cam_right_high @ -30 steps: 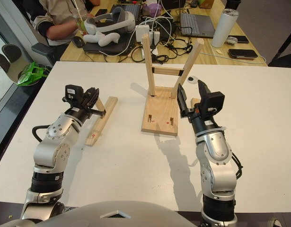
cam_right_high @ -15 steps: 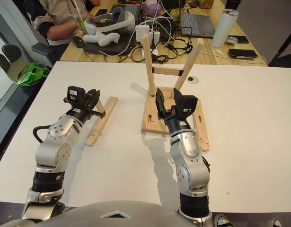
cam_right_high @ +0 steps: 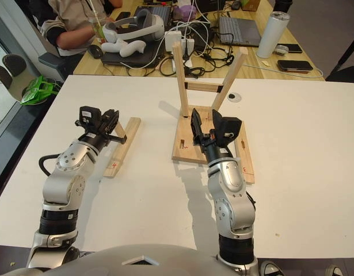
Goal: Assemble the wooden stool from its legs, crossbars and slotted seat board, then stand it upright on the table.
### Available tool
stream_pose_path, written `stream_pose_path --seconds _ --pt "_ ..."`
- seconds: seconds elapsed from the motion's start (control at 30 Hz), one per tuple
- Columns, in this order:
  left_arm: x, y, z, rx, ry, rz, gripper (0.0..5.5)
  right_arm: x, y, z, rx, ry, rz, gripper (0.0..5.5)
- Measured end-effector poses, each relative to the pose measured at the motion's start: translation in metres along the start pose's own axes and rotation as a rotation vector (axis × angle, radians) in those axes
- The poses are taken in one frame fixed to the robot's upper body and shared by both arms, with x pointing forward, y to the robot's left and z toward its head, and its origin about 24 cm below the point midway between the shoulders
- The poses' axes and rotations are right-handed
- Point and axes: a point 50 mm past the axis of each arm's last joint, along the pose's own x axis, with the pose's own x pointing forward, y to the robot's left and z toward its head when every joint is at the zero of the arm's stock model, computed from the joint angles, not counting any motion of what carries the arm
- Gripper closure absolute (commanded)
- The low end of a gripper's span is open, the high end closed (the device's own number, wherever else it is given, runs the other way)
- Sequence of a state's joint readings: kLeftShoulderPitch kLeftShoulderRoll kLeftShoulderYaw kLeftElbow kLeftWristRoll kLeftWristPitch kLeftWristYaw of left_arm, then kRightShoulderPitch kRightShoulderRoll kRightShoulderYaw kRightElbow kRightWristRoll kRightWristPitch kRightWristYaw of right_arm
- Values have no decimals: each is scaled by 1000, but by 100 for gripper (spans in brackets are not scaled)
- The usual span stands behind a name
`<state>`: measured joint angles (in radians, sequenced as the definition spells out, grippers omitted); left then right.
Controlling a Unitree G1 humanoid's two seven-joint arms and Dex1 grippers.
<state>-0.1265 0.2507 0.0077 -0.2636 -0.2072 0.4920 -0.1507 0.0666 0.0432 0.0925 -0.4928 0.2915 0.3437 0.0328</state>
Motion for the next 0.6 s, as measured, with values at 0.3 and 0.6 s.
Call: stream_pose_path --seconds 0.3,0.6 --pt "-5 14 -4 -176 84 153 508 0 -1 -1 9 8 -10 244" --pt "-5 1 -5 -1 111 59 508 0 -3 -1 12 11 -19 244"
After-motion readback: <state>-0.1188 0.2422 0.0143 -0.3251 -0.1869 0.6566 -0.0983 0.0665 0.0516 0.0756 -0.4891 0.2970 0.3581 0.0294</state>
